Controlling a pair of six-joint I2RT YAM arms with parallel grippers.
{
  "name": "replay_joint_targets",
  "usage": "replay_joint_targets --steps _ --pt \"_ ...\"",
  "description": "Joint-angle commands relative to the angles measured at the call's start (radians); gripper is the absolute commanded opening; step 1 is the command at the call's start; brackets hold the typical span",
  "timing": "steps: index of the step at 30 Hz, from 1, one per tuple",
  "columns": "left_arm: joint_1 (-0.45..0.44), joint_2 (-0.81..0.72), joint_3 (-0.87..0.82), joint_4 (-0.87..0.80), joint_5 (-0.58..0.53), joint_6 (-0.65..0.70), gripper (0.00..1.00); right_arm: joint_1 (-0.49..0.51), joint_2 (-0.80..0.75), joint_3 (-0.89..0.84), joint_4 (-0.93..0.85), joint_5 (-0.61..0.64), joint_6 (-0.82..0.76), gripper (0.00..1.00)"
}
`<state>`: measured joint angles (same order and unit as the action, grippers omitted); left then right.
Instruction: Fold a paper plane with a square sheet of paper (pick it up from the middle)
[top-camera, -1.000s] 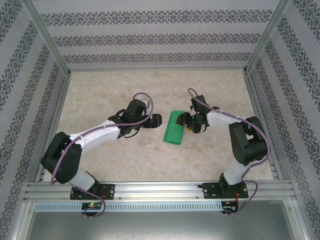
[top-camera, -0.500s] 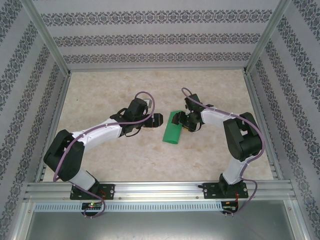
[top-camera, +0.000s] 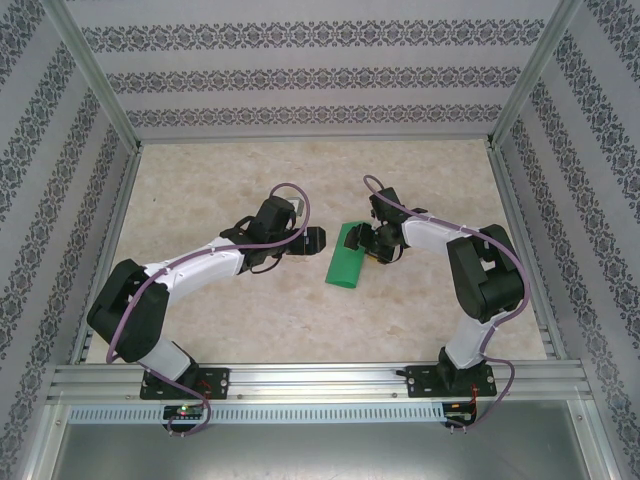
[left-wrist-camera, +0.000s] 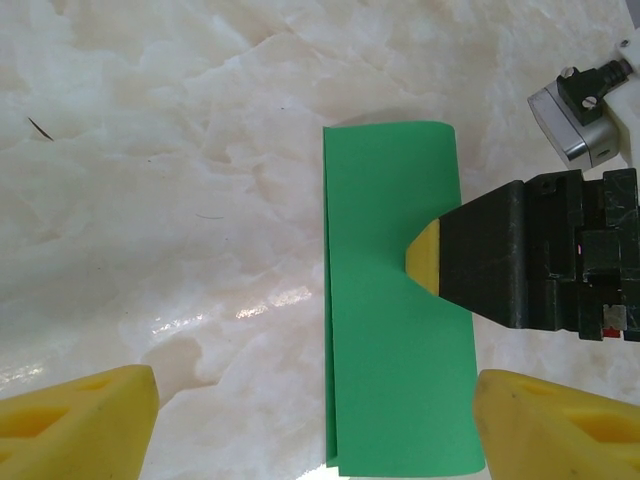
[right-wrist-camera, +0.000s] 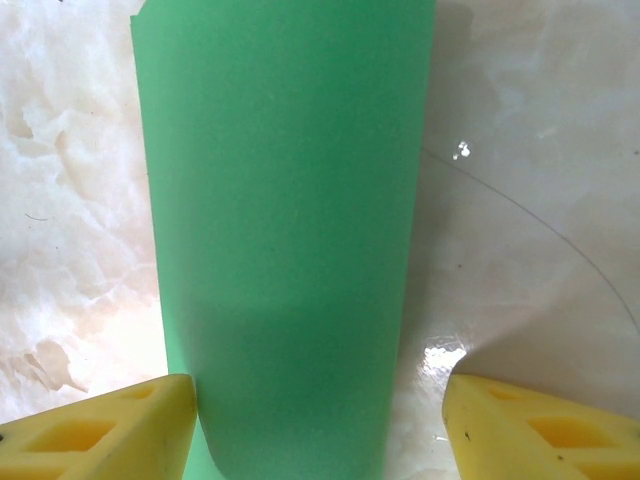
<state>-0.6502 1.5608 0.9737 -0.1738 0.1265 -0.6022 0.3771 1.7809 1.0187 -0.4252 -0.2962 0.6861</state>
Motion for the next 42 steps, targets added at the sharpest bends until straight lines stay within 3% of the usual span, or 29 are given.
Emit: replay_joint_targets --steps 1,24,31,35,42 --pt "-0.008 0.005 0.018 0.01 0.012 0.023 0.82 -0.006 -0.002 -0.029 -0.008 0.039 0.007 0.67" --pt "-0.009 0.0 0.014 0.008 0.021 0.021 0.81 0.022 0.068 0.023 -0.068 0.107 -0.017 0.67" --pt "-0.009 0.014 0.016 0.014 0.03 0.018 0.74 0.028 0.08 0.012 -0.059 0.127 0.008 0.68" --pt "-0.008 0.045 0.031 -0.004 0.033 0.004 0.63 0.033 0.094 0.022 -0.099 0.171 -0.004 0.69" --pt "-0.007 0.126 0.091 -0.05 0.05 -0.017 0.29 0.038 0.101 0.006 -0.089 0.182 0.008 0.69"
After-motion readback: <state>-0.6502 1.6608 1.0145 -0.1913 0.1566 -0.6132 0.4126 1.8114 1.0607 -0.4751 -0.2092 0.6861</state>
